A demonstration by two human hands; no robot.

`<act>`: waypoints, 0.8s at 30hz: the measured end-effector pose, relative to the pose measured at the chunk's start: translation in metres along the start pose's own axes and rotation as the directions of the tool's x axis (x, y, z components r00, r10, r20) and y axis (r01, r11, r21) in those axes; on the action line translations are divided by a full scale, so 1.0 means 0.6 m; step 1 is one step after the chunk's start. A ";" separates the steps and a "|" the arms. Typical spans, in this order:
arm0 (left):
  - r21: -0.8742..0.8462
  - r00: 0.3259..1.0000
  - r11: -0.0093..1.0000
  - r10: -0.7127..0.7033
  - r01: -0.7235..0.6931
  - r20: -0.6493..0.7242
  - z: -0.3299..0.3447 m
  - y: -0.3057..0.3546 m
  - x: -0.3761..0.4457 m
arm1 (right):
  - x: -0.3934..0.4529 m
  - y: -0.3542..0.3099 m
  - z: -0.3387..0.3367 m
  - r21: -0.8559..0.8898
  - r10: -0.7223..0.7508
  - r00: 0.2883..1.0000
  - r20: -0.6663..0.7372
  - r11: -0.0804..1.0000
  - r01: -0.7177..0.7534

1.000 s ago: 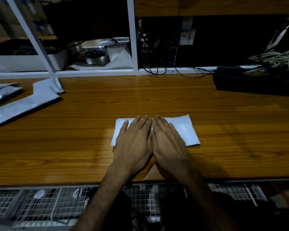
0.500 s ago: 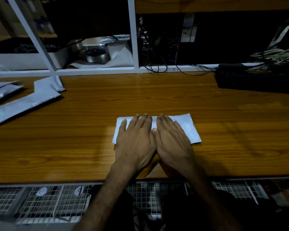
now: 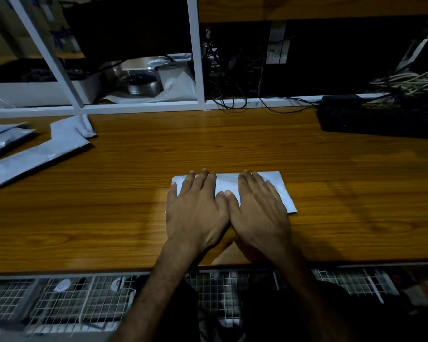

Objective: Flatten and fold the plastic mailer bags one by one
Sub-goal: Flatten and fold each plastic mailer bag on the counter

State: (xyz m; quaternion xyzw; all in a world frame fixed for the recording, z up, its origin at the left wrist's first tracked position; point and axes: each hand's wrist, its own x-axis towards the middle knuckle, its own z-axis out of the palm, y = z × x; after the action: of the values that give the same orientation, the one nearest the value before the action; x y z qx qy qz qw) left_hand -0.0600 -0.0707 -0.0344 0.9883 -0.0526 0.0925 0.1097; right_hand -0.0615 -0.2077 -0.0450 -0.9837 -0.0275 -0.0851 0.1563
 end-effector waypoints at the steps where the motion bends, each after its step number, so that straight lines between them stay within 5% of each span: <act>1: -0.004 1.000 1.000 -0.006 0.006 0.000 0.000 -0.001 0.001 | -0.001 0.000 0.000 0.001 0.007 1.000 -0.004 1.000 -0.007; 24: -0.017 0.992 0.992 -0.122 0.122 0.028 -0.003 -0.029 -0.002 | -0.004 0.032 -0.027 -0.041 0.190 0.982 0.022 0.981 -0.189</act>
State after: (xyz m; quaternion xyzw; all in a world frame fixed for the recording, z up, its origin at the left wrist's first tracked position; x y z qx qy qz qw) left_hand -0.0592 -0.0533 -0.0364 0.9897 0.0056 0.0717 0.1236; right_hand -0.0650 -0.2312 -0.0364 -0.9857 0.0660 -0.0578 0.1442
